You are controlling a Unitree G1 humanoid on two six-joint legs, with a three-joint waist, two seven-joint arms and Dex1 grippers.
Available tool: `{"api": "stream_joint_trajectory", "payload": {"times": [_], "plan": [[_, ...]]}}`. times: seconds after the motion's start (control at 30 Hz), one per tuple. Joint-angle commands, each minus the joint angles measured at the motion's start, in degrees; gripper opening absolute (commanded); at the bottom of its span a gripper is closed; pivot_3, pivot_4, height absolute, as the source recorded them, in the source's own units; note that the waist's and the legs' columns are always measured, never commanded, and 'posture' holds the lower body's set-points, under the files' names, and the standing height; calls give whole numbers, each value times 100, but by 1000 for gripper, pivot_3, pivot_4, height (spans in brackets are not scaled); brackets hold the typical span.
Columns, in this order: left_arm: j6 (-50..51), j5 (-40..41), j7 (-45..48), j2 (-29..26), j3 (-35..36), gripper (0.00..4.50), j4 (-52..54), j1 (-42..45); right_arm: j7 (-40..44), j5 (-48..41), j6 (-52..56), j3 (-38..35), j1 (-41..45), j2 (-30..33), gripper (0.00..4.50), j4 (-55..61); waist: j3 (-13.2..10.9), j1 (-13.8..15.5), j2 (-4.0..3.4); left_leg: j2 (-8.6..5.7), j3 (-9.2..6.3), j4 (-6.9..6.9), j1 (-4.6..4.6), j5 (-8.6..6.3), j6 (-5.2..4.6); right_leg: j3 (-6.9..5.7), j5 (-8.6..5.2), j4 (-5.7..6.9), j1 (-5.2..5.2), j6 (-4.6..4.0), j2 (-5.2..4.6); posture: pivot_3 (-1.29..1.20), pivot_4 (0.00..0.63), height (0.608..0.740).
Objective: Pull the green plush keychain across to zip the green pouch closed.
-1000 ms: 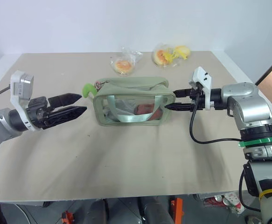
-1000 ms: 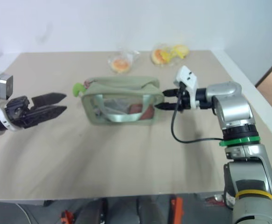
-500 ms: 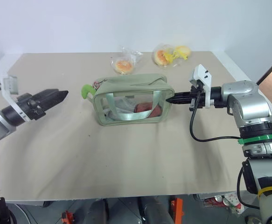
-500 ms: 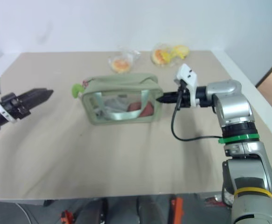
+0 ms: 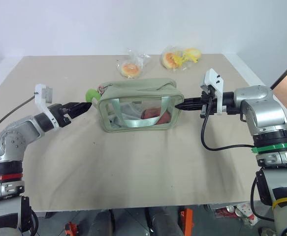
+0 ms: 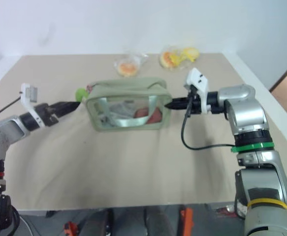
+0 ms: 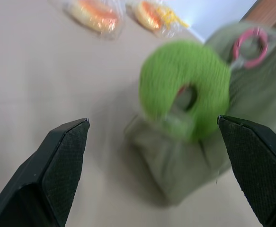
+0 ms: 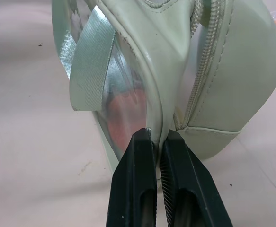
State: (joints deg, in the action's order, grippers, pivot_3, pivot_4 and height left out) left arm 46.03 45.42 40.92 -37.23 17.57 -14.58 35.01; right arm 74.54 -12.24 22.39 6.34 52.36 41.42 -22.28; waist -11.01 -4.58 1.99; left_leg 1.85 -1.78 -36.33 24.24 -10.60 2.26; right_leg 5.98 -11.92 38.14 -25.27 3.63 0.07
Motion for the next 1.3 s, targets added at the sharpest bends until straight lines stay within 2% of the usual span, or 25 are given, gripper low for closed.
{"api": "stream_joint_trajectory", "payload": {"times": [0.03, 0.37, 0.63, 1.07, 1.3], "plan": [[-201, -119, -119, 95, 181, 4500, -274, 307, -4, -109, -17, -191, 34, 91, 65, 277, 0, -2, 0, 0, 0, 0, -1, 0, 0, 1, 0, 0, 0, 0, 0, 0, 150, 740], [-400, -438, 148, 322, -63, 4500, -650, 633, -42, -124, 23, -224, -31, 102, 65, 368, 0, -1, 0, -1, -1, 0, 0, 0, 0, 1, 0, 0, 1, -1, 0, 0, 150, 740], [-618, -936, 715, 155, -542, 4500, -657, 647, -84, -142, 33, -213, -29, 105, 65, 380, 0, -1, 0, -2, -1, 0, 0, 0, 0, 1, 2, 0, 1, 1, 1, 0, 150, 740], [-764, -990, 712, 163, -117, 4500, -1104, 1256, -128, -128, 49, -174, -114, 92, 65, 420, 0, -2, 0, -2, -1, 0, 1, 0, 0, 2, 2, 0, 0, 2, 0, 0, 150, 740], [-741, -1109, 781, 131, -199, 4500, -1031, 1243, -136, -105, 31, -171, -33, 79, 65, 326, 0, -2, 0, -2, -1, 0, 0, 0, 0, 2, 2, 0, 1, 2, 1, 0, 150, 740]]}}
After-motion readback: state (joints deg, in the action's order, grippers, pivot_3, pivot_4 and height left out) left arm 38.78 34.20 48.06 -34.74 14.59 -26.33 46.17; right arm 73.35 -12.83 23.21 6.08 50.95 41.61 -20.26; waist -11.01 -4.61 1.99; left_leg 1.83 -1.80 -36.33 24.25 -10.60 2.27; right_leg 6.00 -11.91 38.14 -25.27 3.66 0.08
